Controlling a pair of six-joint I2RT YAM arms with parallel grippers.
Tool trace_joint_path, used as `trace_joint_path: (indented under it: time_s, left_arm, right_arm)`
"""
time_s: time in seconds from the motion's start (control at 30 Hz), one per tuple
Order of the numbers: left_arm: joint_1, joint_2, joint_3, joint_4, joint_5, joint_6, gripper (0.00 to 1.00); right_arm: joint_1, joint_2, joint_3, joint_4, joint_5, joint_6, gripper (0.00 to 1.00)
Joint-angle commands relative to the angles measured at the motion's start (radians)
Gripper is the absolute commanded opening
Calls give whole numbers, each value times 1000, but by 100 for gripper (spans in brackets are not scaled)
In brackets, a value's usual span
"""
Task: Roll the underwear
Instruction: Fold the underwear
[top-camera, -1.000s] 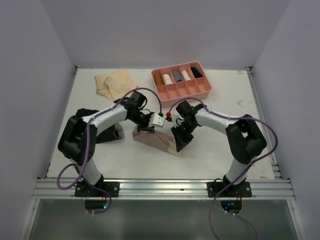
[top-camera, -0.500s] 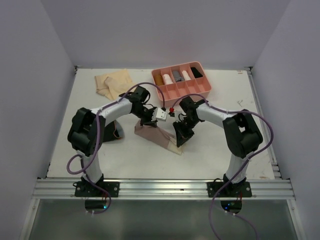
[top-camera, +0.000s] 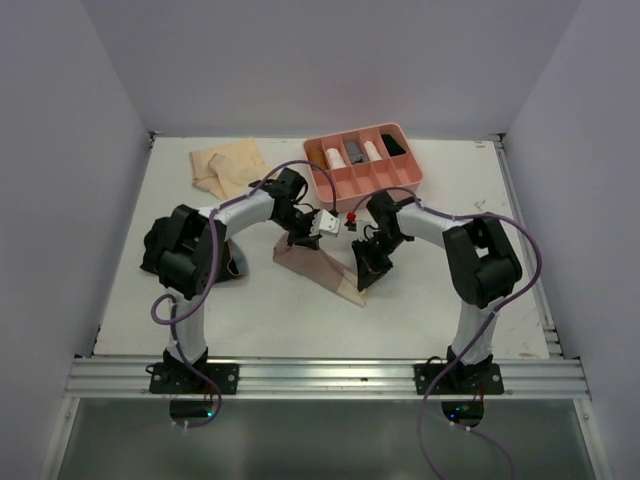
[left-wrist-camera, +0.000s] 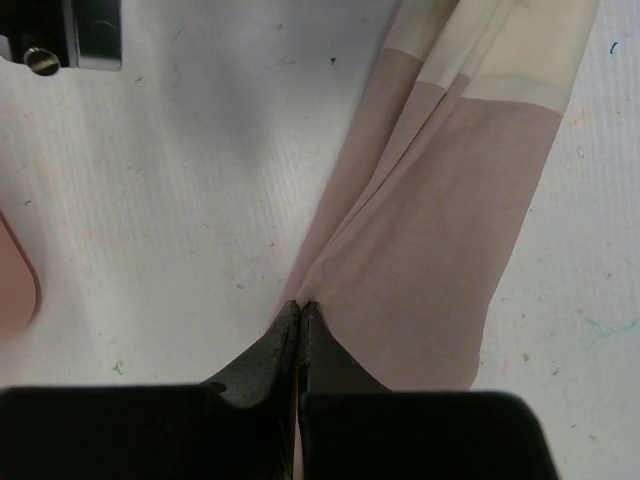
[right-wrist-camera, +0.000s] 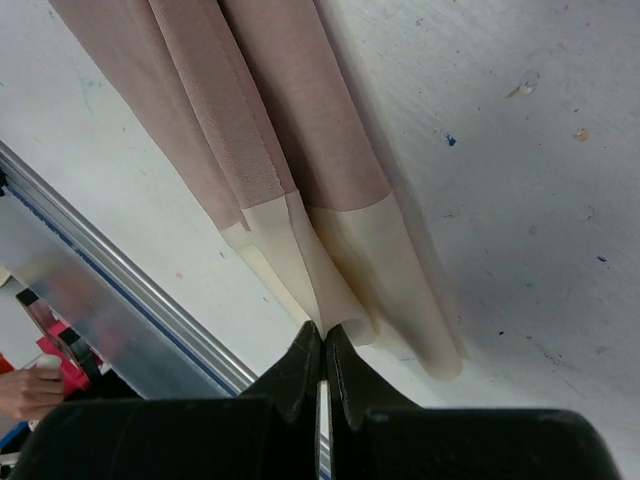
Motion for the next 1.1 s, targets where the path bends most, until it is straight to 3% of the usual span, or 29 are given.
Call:
trace_joint_path:
  time_s: [0.0,0.17,0.3,0.33,0.47,0.6,0.7,0.77,0.83,1.07]
  left_arm:
    - [11,42,70,-1,3,38,0]
    - [10,93,118,-10,-4,29,0]
    - [7,136,150,-15,-12,21,0]
    - [5,139,156,-12,-12,17,0]
    - [2,148,160,2,-12,0,4]
    - [-2,140,164,40,-20,-28,9]
    - [-7,143,169,56,-35,-48,10]
    - [-15,147,166,63,-50,-48,10]
    - [-24,153,161,79,-57,-57,11]
    - [-28,136,104,180,-84,-154,26]
  right_arm:
    - [-5,10,17,-17,-14,6,4]
    - [-12,15,7,-20,3,22,15]
    - [-18,-16,32,-27,40,71,50]
    - [-19,-39,42,-26,48,81,51]
    - [-27,-103,82,0,89,172,49]
    - [-29,-113,91,71,72,261,38]
    - [-27,-86,95,92,101,281,38]
    - [-27,-71,111,98,118,281,46]
    - [-28,-51,125,117,151,287,47]
    - [-28,61,195,201,131,347,45]
